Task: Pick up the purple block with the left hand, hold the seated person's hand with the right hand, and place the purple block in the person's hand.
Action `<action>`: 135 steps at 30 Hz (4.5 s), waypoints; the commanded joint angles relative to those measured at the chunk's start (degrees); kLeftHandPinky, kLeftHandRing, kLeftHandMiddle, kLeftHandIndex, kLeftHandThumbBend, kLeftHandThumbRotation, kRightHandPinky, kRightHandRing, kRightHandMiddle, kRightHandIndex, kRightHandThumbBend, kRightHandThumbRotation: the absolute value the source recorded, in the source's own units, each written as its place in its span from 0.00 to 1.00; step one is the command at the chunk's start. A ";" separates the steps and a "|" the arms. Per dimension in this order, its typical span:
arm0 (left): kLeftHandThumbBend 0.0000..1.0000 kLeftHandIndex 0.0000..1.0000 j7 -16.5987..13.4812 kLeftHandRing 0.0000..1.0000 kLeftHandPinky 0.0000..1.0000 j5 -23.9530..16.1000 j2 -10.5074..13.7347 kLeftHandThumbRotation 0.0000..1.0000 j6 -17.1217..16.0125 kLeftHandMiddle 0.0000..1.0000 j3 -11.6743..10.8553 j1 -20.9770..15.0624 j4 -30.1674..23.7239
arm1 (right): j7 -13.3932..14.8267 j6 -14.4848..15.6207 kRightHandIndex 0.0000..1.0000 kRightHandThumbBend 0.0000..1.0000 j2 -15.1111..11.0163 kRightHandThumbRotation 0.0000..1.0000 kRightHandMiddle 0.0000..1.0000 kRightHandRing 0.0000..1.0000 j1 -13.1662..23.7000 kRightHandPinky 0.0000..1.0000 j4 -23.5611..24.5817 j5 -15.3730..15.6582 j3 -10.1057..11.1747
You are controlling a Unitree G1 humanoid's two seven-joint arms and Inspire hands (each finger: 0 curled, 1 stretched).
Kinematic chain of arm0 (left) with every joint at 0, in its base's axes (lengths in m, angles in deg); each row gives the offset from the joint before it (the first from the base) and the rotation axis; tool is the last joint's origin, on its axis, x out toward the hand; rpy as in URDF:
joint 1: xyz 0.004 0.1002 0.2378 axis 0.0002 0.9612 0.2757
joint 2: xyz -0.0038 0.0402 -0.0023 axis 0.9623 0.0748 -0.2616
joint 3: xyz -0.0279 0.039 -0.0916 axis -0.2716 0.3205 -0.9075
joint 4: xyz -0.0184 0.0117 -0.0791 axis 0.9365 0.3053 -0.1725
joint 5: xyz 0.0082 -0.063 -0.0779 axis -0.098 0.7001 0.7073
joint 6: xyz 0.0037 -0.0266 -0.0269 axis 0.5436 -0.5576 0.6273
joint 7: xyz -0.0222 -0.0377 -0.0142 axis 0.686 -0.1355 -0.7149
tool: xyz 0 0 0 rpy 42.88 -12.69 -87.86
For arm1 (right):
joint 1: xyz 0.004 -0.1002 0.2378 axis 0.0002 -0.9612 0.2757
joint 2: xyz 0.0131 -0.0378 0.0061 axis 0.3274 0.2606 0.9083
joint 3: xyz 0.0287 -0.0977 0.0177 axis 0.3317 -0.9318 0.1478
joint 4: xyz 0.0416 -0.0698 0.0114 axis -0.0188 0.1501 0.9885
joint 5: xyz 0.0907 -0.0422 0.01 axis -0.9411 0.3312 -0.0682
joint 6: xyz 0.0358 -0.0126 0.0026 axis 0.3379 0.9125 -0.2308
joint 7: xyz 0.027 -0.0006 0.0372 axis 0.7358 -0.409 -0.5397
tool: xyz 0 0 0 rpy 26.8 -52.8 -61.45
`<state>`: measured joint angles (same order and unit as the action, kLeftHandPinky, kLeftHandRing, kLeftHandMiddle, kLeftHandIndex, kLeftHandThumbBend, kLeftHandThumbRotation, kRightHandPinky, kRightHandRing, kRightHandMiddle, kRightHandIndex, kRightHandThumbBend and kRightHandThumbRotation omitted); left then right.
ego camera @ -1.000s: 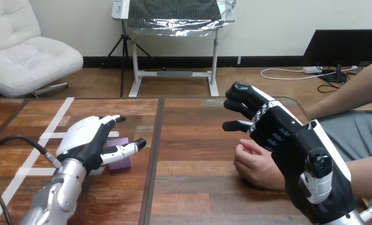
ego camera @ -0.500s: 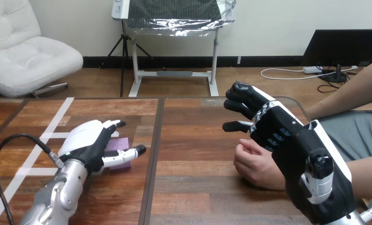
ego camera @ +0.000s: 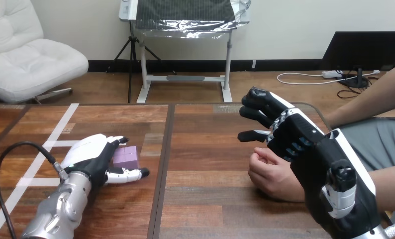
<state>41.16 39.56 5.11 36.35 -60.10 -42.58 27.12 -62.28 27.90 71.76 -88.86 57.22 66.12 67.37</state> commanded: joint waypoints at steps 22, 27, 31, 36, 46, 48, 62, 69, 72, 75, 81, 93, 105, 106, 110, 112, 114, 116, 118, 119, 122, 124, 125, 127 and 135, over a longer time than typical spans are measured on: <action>0.79 0.86 -0.45 0.94 0.99 -0.36 0.27 0.33 1.60 0.88 3.32 -8.31 5.36 | 0.26 -1.24 0.88 1.00 0.26 1.00 0.89 0.89 0.77 0.75 3.52 -1.46 1.58; 0.81 0.83 -1.03 0.90 0.98 -0.02 0.08 0.27 1.88 0.85 3.43 -8.53 5.99 | 0.15 -1.05 0.88 1.00 0.18 1.00 0.89 0.89 0.73 0.75 3.74 -1.56 1.58; 0.81 0.82 -1.50 0.88 0.96 0.26 -0.36 0.25 2.98 0.83 3.24 -8.70 6.42 | 0.22 -1.19 0.88 1.00 0.22 1.00 0.89 0.89 0.64 0.75 3.80 -1.33 1.63; 0.81 0.80 -2.40 0.83 0.89 0.75 -0.78 0.20 3.77 0.80 2.97 -8.81 6.94 | 0.44 -1.36 0.88 1.00 0.40 1.00 0.89 0.89 0.61 0.75 3.86 -0.90 1.58; 0.79 0.76 -3.01 0.75 0.79 1.42 -1.21 0.15 4.57 0.77 2.89 -9.00 7.41 | 0.39 -1.77 0.88 1.00 0.67 1.00 0.89 0.88 0.88 0.75 3.54 -0.89 1.45; 0.78 0.76 -3.07 0.75 0.78 1.55 -1.21 0.15 4.53 0.77 2.90 -8.98 7.38 | 0.37 -1.75 0.88 1.00 0.65 1.00 0.89 0.88 0.87 0.75 3.54 -0.98 1.43; 0.76 0.70 -3.55 0.67 0.61 3.13 -1.60 0.08 5.45 0.71 2.51 -8.72 6.19 | 0.36 -1.69 0.88 1.00 0.69 1.00 0.89 0.88 1.05 0.74 3.46 -1.00 1.36; 0.74 0.67 -4.32 0.63 0.59 3.58 -1.63 0.06 5.02 0.67 2.39 -8.42 5.80 | 0.24 -1.53 0.88 1.00 0.61 1.00 0.89 0.88 1.11 0.74 3.49 -1.15 1.30; 0.73 0.64 -5.11 0.60 0.58 3.64 -1.64 0.02 4.64 0.64 2.37 -8.19 5.61 | 0.12 -1.31 0.88 1.00 0.56 1.00 0.89 0.89 1.17 0.74 3.54 -1.48 1.23; 0.72 0.62 -5.92 0.58 0.58 3.73 -1.71 0.01 4.45 0.61 2.33 -8.01 5.50 | 0.00 -1.27 0.88 1.00 0.51 1.00 0.89 0.89 1.20 0.75 3.48 -1.65 1.21; 0.69 0.56 -7.76 0.54 0.57 3.89 -1.78 0.00 3.56 0.56 2.39 -7.69 5.65 | 0.15 -1.47 0.88 1.00 0.60 1.00 0.89 0.89 1.23 0.75 3.38 -1.36 1.28; 0.69 0.50 -10.38 0.48 0.51 4.46 -1.91 0.00 2.36 0.49 2.26 -7.26 6.27 | 0.33 -1.32 0.88 1.00 0.59 1.00 0.89 0.88 1.35 0.75 3.43 -1.17 1.33; 0.69 0.50 -10.28 0.47 0.48 5.43 -1.76 0.00 2.72 0.49 2.05 -6.64 5.38 | 0.02 -1.35 0.88 1.00 0.53 1.00 0.89 0.89 2.03 0.75 2.48 -1.23 1.29; 0.69 0.50 -10.22 0.46 0.48 5.51 -1.76 0.00 2.78 0.49 2.01 -6.60 5.26 | 0.01 -1.39 0.88 1.00 0.54 1.00 0.89 0.89 2.08 0.75 2.41 -1.21 1.29; 0.70 0.50 -10.38 0.45 0.46 5.71 -1.71 0.00 2.72 0.48 1.87 -6.37 4.95 | -0.23 -1.54 0.88 0.99 0.41 1.00 0.89 0.89 2.52 0.75 1.75 -1.14 1.36; 0.70 0.50 -10.50 0.45 0.46 5.70 -1.66 0.00 2.66 0.48 1.88 -6.28 4.84 | -0.25 -1.53 0.88 0.98 0.33 1.00 0.90 0.89 2.64 0.76 1.57 -0.99 1.42; 0.70 0.50 -10.64 0.43 0.44 5.78 -1.58 0.00 2.65 0.48 1.73 -5.91 3.99 | 0.15 -1.56 0.88 0.97 0.11 0.99 0.90 0.89 2.86 0.76 1.46 0.17 1.66; 0.70 0.50 -10.75 0.41 0.40 6.04 -1.51 0.00 2.53 0.46 1.44 -5.45 2.95 | 0.50 -1.68 0.88 0.96 -0.04 0.99 0.90 0.89 3.19 0.76 1.25 1.29 1.90; 0.71 0.50 -10.71 0.38 0.36 6.53 -1.44 0.00 2.48 0.44 0.88 -4.75 1.29 | 0.74 -1.69 0.88 0.95 -0.35 0.99 0.90 0.89 3.77 0.76 0.80 2.39 2.26; 0.71 0.50 -10.63 0.36 0.34 6.76 -1.41 0.00 2.54 0.43 0.62 -4.42 0.50 | 0.78 -1.61 0.88 0.94 -0.51 0.98 0.90 0.89 4.06 0.76 0.59 2.80 2.43; 0.71 0.50 -10.60 0.33 0.28 7.23 -1.27 0.00 2.80 0.41 -0.03 -3.27 -2.19 | 0.99 -0.91 0.89 0.94 -1.07 0.96 0.90 0.89 4.77 0.77 0.18 3.84 2.94; 0.71 0.50 -10.61 0.30 0.25 7.54 -1.15 0.00 2.86 0.39 -0.64 -2.17 -4.56 | 1.19 -0.47 0.89 0.96 -1.31 0.95 0.90 0.89 5.29 0.78 -0.19 4.40 3.27; 0.71 0.50 -10.59 0.29 0.24 7.70 -1.09 0.00 2.88 0.39 -0.93 -1.62 -5.70 | 1.28 -0.32 0.89 0.96 -1.34 0.94 0.90 0.89 5.52 0.78 -0.38 4.56 3.39; 0.71 0.50 -10.52 0.28 0.22 8.19 -1.00 0.00 3.01 0.38 -1.61 -0.34 -8.45 | 1.37 -0.01 0.89 0.96 -1.54 0.92 0.90 0.89 6.05 0.78 -0.90 4.93 3.70; 0.71 0.50 -10.69 0.22 0.16 9.73 -1.45 0.00 3.30 0.34 -4.52 4.32 -18.02 | 1.81 0.29 0.89 0.94 -2.35 0.84 0.90 0.89 7.94 0.82 -3.30 6.78 4.91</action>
<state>31.96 47.61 2.83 39.64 -61.06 -39.48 20.65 -61.82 27.91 71.09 -86.57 55.95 71.61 69.83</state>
